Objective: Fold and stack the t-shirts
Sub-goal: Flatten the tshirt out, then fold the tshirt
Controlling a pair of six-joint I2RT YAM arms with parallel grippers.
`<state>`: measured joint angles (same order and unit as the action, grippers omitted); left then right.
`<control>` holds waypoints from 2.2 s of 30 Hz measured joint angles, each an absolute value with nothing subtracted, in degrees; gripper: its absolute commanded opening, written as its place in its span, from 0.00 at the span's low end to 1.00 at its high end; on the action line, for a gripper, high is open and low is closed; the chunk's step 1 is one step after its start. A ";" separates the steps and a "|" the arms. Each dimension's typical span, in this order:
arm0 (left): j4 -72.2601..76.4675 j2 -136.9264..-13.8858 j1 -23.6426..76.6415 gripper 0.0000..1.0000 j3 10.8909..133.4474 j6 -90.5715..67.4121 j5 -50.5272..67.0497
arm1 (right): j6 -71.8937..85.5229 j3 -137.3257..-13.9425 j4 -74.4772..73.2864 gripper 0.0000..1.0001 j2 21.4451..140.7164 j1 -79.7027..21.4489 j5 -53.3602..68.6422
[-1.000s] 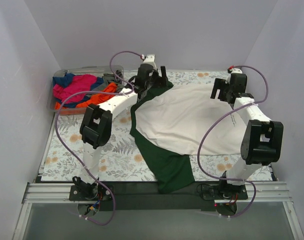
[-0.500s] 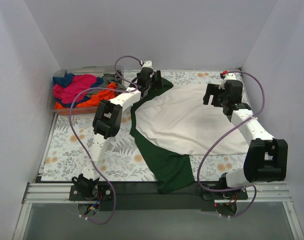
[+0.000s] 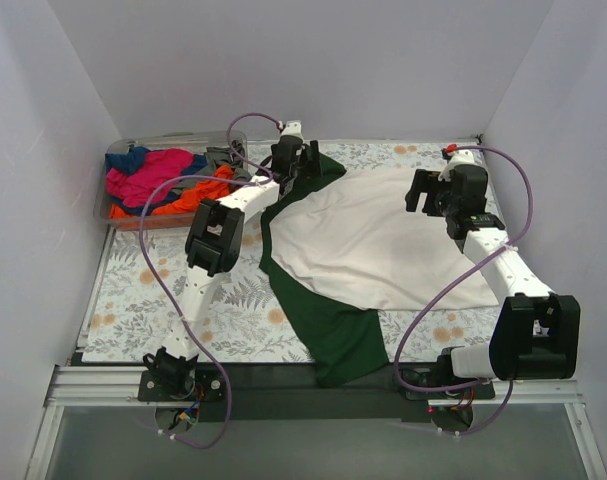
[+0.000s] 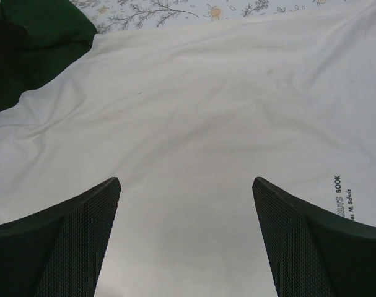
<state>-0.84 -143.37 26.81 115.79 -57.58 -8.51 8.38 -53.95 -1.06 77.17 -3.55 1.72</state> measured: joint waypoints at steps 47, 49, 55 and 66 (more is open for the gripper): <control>16.38 -146.34 26.85 0.11 119.83 -56.16 3.40 | 8.71 -64.69 2.00 0.79 95.22 -20.40 -1.02; 19.44 -147.46 26.85 0.50 121.73 -55.66 4.16 | 8.71 -65.08 2.04 0.79 96.27 -20.64 -1.50; 25.26 -153.08 26.85 0.96 128.29 -55.02 5.08 | 8.67 -65.25 2.04 0.79 98.32 -21.15 -2.24; 28.05 -152.75 26.85 0.96 117.64 -52.66 1.85 | 8.69 -65.17 3.03 0.79 98.39 -21.30 -3.20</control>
<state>28.05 -152.75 26.85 117.64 -52.66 1.85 8.69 -65.17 3.03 98.39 -21.30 -3.20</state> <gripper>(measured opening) 0.963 0.792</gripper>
